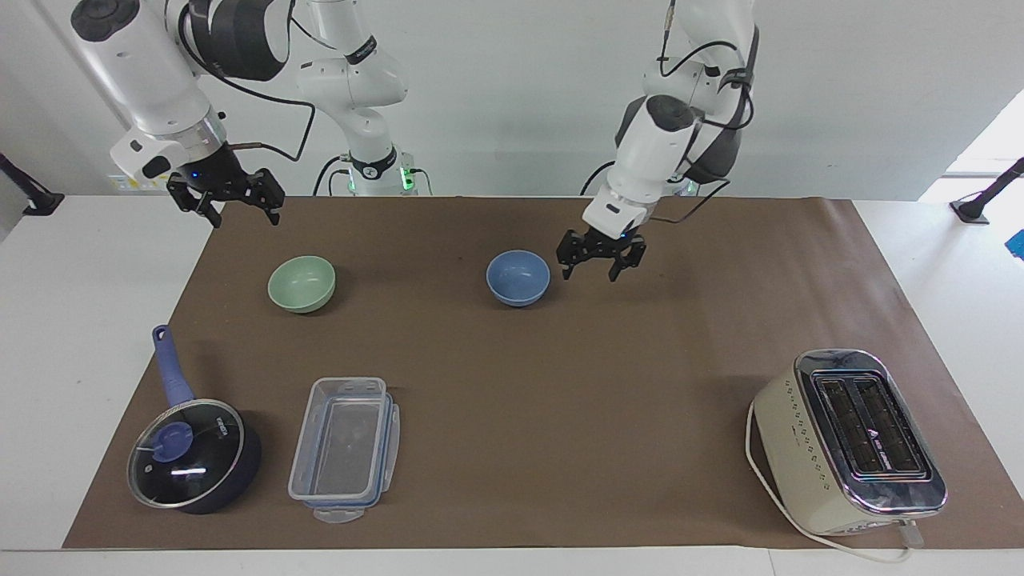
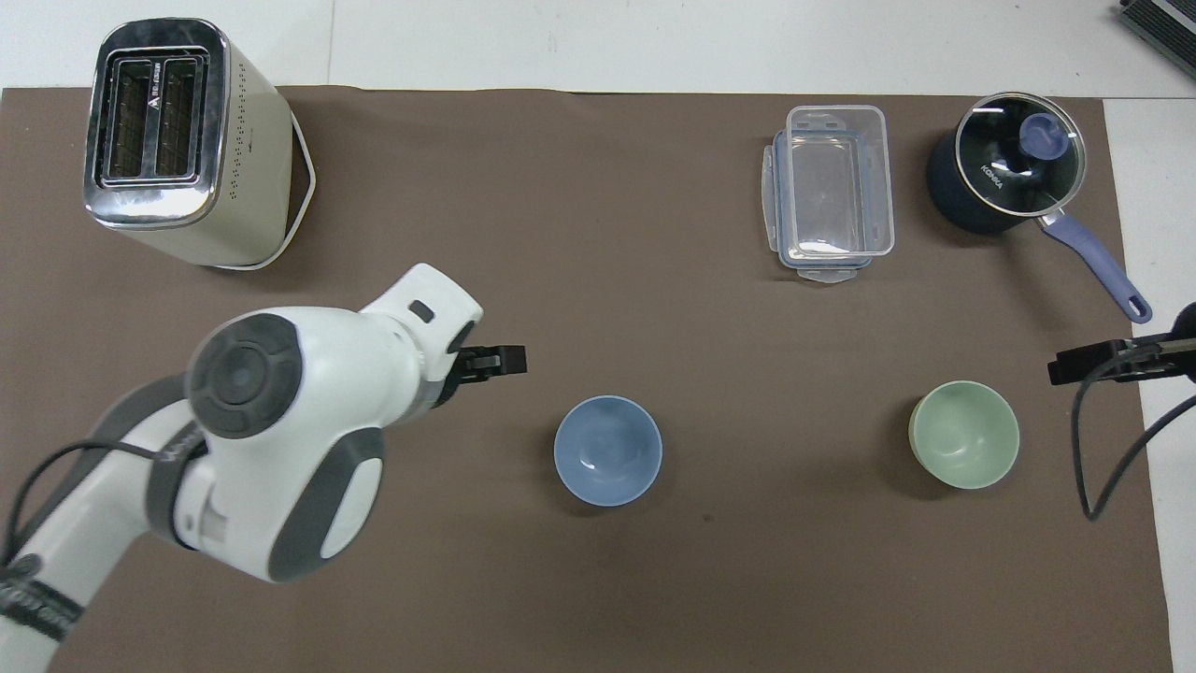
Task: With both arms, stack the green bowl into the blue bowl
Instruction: 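Retract the left gripper while the right gripper reaches the green bowl, then grasp the pale green bowl rim with the right gripper, then carry the green bowl with the right gripper over the blue bowl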
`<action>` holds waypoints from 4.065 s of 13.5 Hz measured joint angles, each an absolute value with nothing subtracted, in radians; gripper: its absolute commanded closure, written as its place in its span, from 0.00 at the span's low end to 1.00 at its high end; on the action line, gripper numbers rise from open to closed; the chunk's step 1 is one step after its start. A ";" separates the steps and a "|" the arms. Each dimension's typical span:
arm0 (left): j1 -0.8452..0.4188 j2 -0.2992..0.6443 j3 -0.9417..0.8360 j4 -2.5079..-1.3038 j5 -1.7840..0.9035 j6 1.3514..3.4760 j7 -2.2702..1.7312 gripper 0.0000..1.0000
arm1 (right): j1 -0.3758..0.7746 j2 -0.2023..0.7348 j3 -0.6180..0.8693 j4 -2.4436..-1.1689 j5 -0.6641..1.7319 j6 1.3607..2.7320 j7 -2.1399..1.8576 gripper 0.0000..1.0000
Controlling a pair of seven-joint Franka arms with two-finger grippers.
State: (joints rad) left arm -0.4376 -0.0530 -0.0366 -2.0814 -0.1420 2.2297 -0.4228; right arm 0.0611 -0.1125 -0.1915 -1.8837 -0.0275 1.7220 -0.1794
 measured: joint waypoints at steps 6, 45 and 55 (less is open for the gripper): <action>-0.124 -0.122 -0.031 -1.900 -0.037 1.953 -0.024 0.00 | 0.039 -0.074 -0.192 -2.168 -0.027 2.064 -0.284 0.00; 0.007 0.035 -0.056 -1.461 0.006 1.521 0.121 0.00 | 0.161 -0.008 -0.174 -2.051 0.019 2.030 -0.223 1.00; 0.005 0.035 -0.062 -1.461 0.006 1.521 0.121 0.00 | 0.551 -0.002 -0.165 -2.041 0.020 2.091 0.284 1.00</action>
State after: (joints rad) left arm 0.0051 0.0352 -0.0625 -1.4615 0.0061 1.5206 0.1212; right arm 0.5513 -0.0022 -0.1650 -2.0406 0.0203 2.0907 0.2841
